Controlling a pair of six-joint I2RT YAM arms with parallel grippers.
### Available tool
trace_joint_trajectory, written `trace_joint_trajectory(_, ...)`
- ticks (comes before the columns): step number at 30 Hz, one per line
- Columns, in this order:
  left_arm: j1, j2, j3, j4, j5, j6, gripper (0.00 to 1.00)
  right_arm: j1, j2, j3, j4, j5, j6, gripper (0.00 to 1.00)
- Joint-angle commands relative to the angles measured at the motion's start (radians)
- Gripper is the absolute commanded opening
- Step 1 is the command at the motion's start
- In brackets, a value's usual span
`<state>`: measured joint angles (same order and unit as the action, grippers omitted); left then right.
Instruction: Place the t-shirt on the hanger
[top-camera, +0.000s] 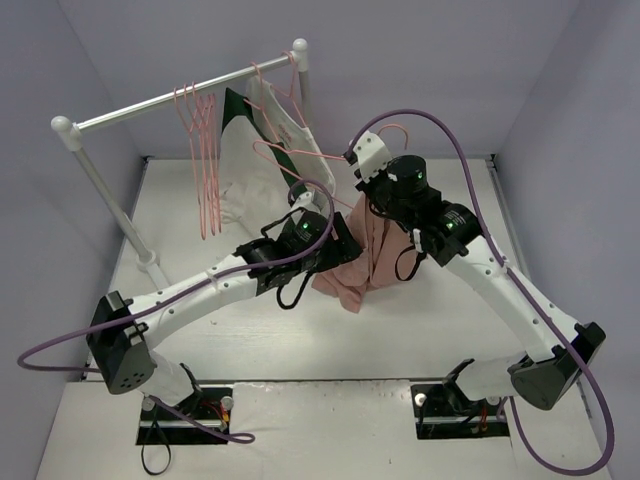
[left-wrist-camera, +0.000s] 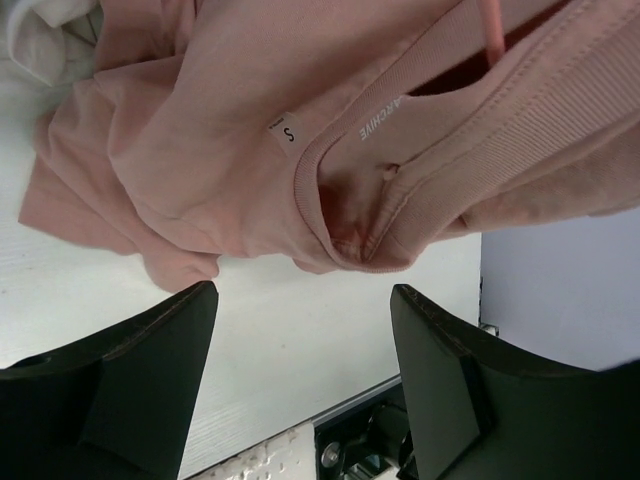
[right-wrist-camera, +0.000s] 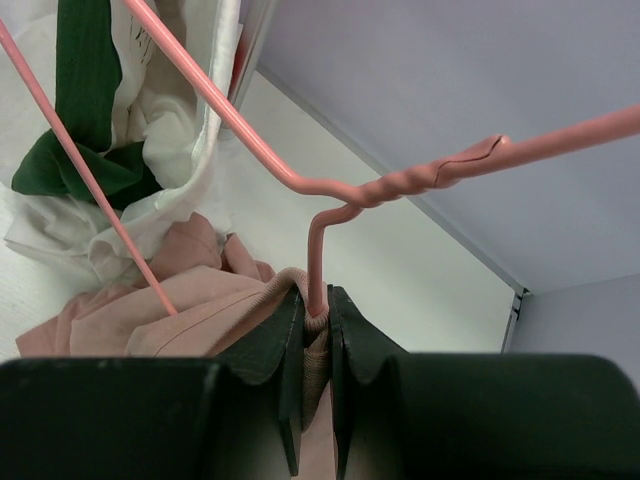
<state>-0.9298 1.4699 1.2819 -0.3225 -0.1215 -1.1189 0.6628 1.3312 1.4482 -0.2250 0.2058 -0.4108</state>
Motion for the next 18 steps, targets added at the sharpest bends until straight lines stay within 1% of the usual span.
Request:
trace_joint_trajectory(1, -0.007, 0.025, 0.077, 0.088, -0.054, -0.06, 0.65, 0.008, -0.052, -0.007, 0.126, 0.012, 0.026, 0.0)
trace_joint_trajectory(8, -0.007, 0.059, 0.093, 0.099, -0.109, -0.059, 0.65, 0.008, -0.084, -0.045, 0.148, 0.008, 0.033, 0.0)
trace_joint_trajectory(13, -0.004, 0.029, 0.076, 0.127, -0.142, -0.045, 0.63, 0.008, -0.101, -0.062, 0.154, 0.014, 0.037, 0.0)
trace_joint_trajectory(18, -0.006, 0.059, 0.071, 0.121, -0.121, -0.06, 0.59, 0.008, -0.104, -0.072, 0.158, 0.025, 0.04, 0.0)
